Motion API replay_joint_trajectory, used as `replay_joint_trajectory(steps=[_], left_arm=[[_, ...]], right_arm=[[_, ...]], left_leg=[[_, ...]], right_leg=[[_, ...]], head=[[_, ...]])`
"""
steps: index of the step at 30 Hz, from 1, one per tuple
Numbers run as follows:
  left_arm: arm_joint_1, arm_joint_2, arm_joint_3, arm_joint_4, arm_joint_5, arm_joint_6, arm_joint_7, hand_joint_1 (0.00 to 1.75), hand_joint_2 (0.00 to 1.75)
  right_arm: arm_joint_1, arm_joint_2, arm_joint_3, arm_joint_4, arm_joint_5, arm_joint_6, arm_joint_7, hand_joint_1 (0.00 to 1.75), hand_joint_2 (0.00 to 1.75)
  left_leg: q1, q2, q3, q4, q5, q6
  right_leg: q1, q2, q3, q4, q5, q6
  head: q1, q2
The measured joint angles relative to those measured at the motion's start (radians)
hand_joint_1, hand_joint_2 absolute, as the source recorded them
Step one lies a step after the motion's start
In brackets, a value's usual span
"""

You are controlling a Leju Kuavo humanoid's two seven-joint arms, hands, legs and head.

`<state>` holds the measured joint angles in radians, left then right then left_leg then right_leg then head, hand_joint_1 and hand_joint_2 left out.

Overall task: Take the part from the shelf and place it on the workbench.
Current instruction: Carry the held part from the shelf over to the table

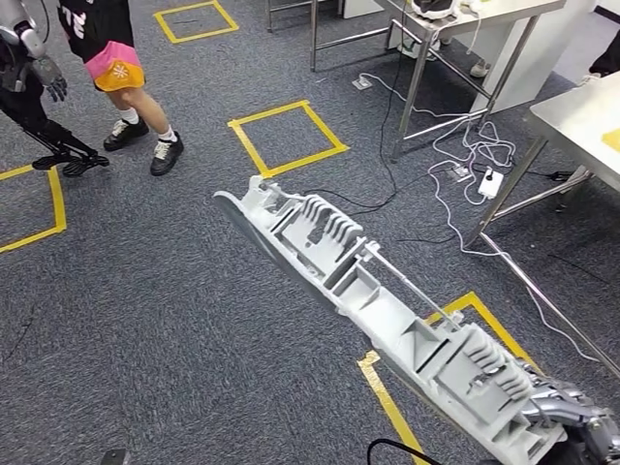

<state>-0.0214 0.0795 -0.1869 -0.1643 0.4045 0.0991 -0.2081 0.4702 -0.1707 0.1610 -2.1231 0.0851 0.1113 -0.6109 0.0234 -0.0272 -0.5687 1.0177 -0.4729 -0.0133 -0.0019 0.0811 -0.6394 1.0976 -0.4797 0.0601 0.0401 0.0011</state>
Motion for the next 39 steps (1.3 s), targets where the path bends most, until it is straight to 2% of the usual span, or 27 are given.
replay_joint_trajectory(steps=[1, 2, 3, 4, 5, 6, 8, 10, 12, 13, 15, 17, 18, 19, 20, 22, 23, 24, 26, 28, 30, 32, 34, 35, 36, 37, 39], left_arm=[[0.000, 0.001, 0.000, 0.000, 0.000, -0.001, 0.000, 0.00, 0.00], [0.002, 0.001, 0.000, 0.000, 0.000, -0.001, -0.001, 0.00, 0.00], [0.004, 0.002, 0.000, 0.000, 0.000, -0.001, -0.001, 0.00, 0.00], [0.005, 0.003, 0.000, 0.000, 0.000, -0.002, -0.001, 0.00, 0.00], [0.005, 0.004, 0.000, 0.000, 0.001, -0.002, -0.001, 0.00, 0.00], [0.004, 0.004, 0.000, 0.000, 0.001, -0.002, -0.001, 0.00, 0.00], [0.003, 0.005, 0.000, 0.000, 0.001, -0.003, -0.001, 0.00, 0.00], [0.004, 0.006, 0.000, 0.000, 0.001, -0.005, -0.003, 0.00, 0.00], [0.000, 0.006, 0.000, 0.000, 0.002, -0.006, -0.006, 0.00, 0.00], [-0.002, 0.005, 0.000, -0.002, 0.002, -0.007, -0.008, 0.00, 0.00], [-0.008, 0.003, 0.000, -0.004, 0.002, -0.008, -0.013, 0.00, 0.00], [-0.007, 0.003, 0.000, -0.005, 0.002, -0.009, -0.015, 0.00, 0.00], [-0.005, 0.003, 0.000, -0.005, 0.003, -0.009, -0.015, 0.00, 0.00], [-0.003, 0.004, 0.000, -0.005, 0.003, -0.009, -0.015, 0.00, 0.00], [-0.001, 0.004, 0.000, -0.005, 0.003, -0.009, -0.015, 0.00, 0.00], [-0.001, 0.004, 0.000, -0.005, 0.003, -0.009, -0.015, 0.00, 0.00], [-0.002, 0.004, 0.000, -0.005, 0.003, -0.009, -0.015, 0.00, 0.00], [-0.002, 0.004, 0.000, -0.005, 0.003, -0.009, -0.015, 0.00, 0.00], [-0.003, 0.004, 0.000, -0.005, 0.003, -0.009, -0.015, 0.00, 0.00], [-0.005, 0.003, 0.000, -0.005, 0.003, -0.008, -0.015, 0.00, 0.00], [-0.009, 0.004, 0.000, -0.005, 0.003, -0.005, -0.015, 0.00, 0.00], [-0.007, 0.005, 0.000, -0.005, 0.004, -0.001, -0.013, 0.00, 0.00], [-0.002, 0.006, 0.000, -0.005, 0.006, 0.001, -0.010, 0.00, 0.00], [-0.001, 0.007, 0.000, -0.005, 0.008, 0.002, -0.009, 0.00, 0.00], [-0.001, 0.007, 0.000, -0.005, 0.008, 0.002, -0.008, 0.00, 0.00], [-0.002, 0.007, 0.000, -0.005, 0.008, 0.003, -0.008, 0.00, 0.00], [-0.003, 0.006, 0.000, -0.005, 0.008, 0.005, -0.008, 0.00, 0.00]], right_arm=[[-0.003, -0.003, 0.004, -0.003, -0.001, 0.005, -0.002, 1.75, 1.75], [-0.006, -0.005, 0.008, -0.005, -0.002, 0.009, -0.003, 1.75, 1.75], [-0.008, -0.007, 0.012, -0.007, -0.002, 0.011, -0.004, 1.75, 1.75], [-0.009, -0.008, 0.015, -0.008, -0.003, 0.012, -0.005, 1.75, 1.75], [-0.009, -0.009, 0.016, -0.009, -0.003, 0.012, -0.005, 1.75, 1.75], [-0.009, -0.010, 0.017, -0.010, -0.005, 0.013, -0.005, 1.75, 1.75], [-0.014, -0.013, 0.021, -0.013, -0.018, 0.021, -0.009, 1.75, 1.75], [-0.025, -0.017, 0.033, -0.016, -0.041, 0.037, -0.013, 1.75, 1.75], [-0.033, -0.019, 0.047, -0.017, -0.069, 0.058, -0.011, 1.75, 1.75], [-0.035, -0.019, 0.054, -0.017, -0.080, 0.068, -0.010, 1.75, 1.75], [-0.043, -0.021, 0.067, -0.017, -0.095, 0.083, -0.007, 1.75, 1.75], [-0.053, -0.021, 0.078, -0.017, -0.101, 0.087, -0.006, 1.75, 1.75], [-0.056, -0.021, 0.082, -0.017, -0.102, 0.088, -0.006, 1.75, 1.75], [-0.058, -0.021, 0.085, -0.016, -0.103, 0.088, -0.006, 1.75, 1.75], [-0.058, -0.021, 0.088, -0.016, -0.103, 0.088, -0.006, 1.75, 1.75], [-0.060, -0.021, 0.091, -0.016, -0.105, 0.088, -0.006, 1.75, 1.75], [-0.061, -0.021, 0.092, -0.016, -0.105, 0.088, -0.006, 1.75, 1.75], [-0.063, -0.022, 0.093, -0.016, -0.106, 0.089, -0.006, 1.75, 1.75], [-0.065, -0.023, 0.093, -0.016, -0.107, 0.094, -0.006, 1.75, 1.75], [-0.065, -0.024, 0.095, -0.016, -0.111, 0.105, -0.006, 1.75, 1.75], [-0.067, -0.025, 0.098, -0.016, -0.115, 0.119, -0.005, 1.75, 1.75], [-0.072, -0.026, 0.102, -0.016, -0.118, 0.130, -0.004, 1.75, 1.75], [-0.074, -0.027, 0.108, -0.015, -0.118, 0.135, -0.004, 1.75, 1.75], [-0.074, -0.027, 0.111, -0.015, -0.117, 0.136, -0.004, 1.75, 1.75], [-0.075, -0.027, 0.114, -0.015, -0.116, 0.137, -0.004, 1.75, 1.75], [-0.076, -0.027, 0.117, -0.015, -0.115, 0.138, -0.004, 1.75, 1.75], [-0.080, -0.027, 0.122, -0.015, -0.114, 0.138, -0.004, 1.75, 1.75]], left_leg=[[-0.002, 0.012, 0.002, 0.000, -0.001, 0.004], [-0.005, 0.026, 0.003, 0.000, -0.003, 0.007], [-0.006, 0.040, 0.005, 0.000, -0.005, 0.008], [-0.007, 0.055, 0.007, 0.000, -0.008, 0.009], [-0.008, 0.068, 0.011, 0.000, -0.010, 0.008], [-0.008, 0.081, 0.015, 0.000, -0.014, 0.007], [-0.012, 0.102, 0.026, 0.002, -0.023, -0.001], [-0.018, 0.122, 0.036, 0.002, -0.030, -0.011], [-0.018, 0.145, 0.045, -0.004, -0.033, -0.022], [-0.016, 0.144, 0.049, -0.004, -0.037, -0.028], [-0.013, 0.102, 0.035, 0.036, -0.068, -0.037], [-0.012, 0.050, -0.025, 0.156, -0.127, -0.039], [-0.012, 0.040, -0.062, 0.220, -0.149, -0.040], [-0.011, 0.037, -0.089, 0.262, -0.155, -0.041], [-0.011, 0.036, -0.101, 0.269, -0.140, -0.041], [-0.007, 0.022, -0.073, 0.184, -0.064, -0.043], [-0.003, -0.003, -0.048, 0.118, -0.028, -0.045], [0.001, -0.028, -0.025, 0.063, -0.006, -0.044], [0.004, -0.056, -0.004, 0.011, 0.000, -0.036], [0.002, -0.034, -0.002, 0.007, -0.002, -0.018], [0.004, -0.010, 0.000, 0.003, 0.000, -0.003], [0.001, 0.015, 0.003, 0.003, -0.002, 0.005], [-0.004, 0.043, 0.006, 0.003, -0.006, 0.009], [-0.005, 0.056, 0.008, 0.003, -0.008, 0.010], [-0.007, 0.069, 0.011, 0.004, -0.011, 0.009], [-0.008, 0.080, 0.016, 0.004, -0.014, 0.008], [-0.012, 0.100, 0.028, 0.003, -0.023, 0.001]], right_leg=[[0.002, -0.039, -0.028, 0.062, -0.033, 0.003], [0.001, -0.060, -0.063, 0.133, -0.068, 0.006], [0.000, -0.068, -0.094, 0.196, -0.092, 0.008], [-0.001, -0.072, -0.110, 0.228, -0.097, 0.009], [-0.001, -0.074, -0.106, 0.220, -0.083, 0.009], [-0.001, -0.080, -0.080, 0.173, -0.052, 0.008], [0.002, -0.126, -0.003, 0.032, 0.011, 0.002], [0.007, -0.157, 0.037, -0.043, 0.034, -0.008], [0.010, -0.137, 0.037, -0.052, 0.035, -0.021], [0.009, -0.124, 0.038, -0.056, 0.037, -0.027], [0.003, -0.099, 0.045, -0.066, 0.042, -0.038], [-0.001, -0.074, 0.048, -0.069, 0.044, -0.045], [-0.001, -0.059, 0.047, -0.069, 0.044, -0.047], [-0.001, -0.044, 0.048, -0.069, 0.044, -0.048], [-0.002, -0.029, 0.049, -0.069, 0.043, -0.047], [-0.006, 0.001, 0.051, -0.068, 0.042, -0.043], [-0.007, 0.016, 0.051, -0.065, 0.041, -0.038], [-0.007, 0.030, 0.048, -0.060, 0.039, -0.031], [-0.009, 0.055, 0.037, -0.056, 0.039, -0.017], [-0.013, 0.069, 0.029, -0.060, 0.042, -0.005], [-0.010, 0.022, 0.011, -0.025, 0.019, 0.003], [-0.007, -0.045, -0.041, 0.088, -0.042, 0.008], [-0.007, -0.068, -0.097, 0.201, -0.086, 0.010], [-0.007, -0.072, -0.104, 0.215, -0.083, 0.009], [-0.007, -0.075, -0.090, 0.189, -0.061, 0.007], [-0.006, -0.082, -0.057, 0.128, -0.027, 0.004], [0.001, -0.118, 0.014, -0.003, 0.025, -0.007]], head=[[0.003, 0.000], [0.005, 0.000], [0.005, 0.000], [0.005, 0.000], [0.005, 0.000], [0.005, 0.000], [0.006, 0.000], [0.005, 0.000], [0.004, 0.000], [0.004, 0.000], [-0.001, 0.000], [-0.007, 0.000], [-0.008, 0.000], [-0.009, 0.000], [-0.009, 0.000], [-0.009, 0.000], [-0.010, 0.000], [-0.012, 0.000], [-0.015, 0.000], [-0.015, 0.000], [-0.009, 0.000], [-0.002, 0.000], [-0.001, 0.000], [-0.001, 0.000], [-0.001, 0.000], [-0.001, 0.000], [-0.002, 0.000]])
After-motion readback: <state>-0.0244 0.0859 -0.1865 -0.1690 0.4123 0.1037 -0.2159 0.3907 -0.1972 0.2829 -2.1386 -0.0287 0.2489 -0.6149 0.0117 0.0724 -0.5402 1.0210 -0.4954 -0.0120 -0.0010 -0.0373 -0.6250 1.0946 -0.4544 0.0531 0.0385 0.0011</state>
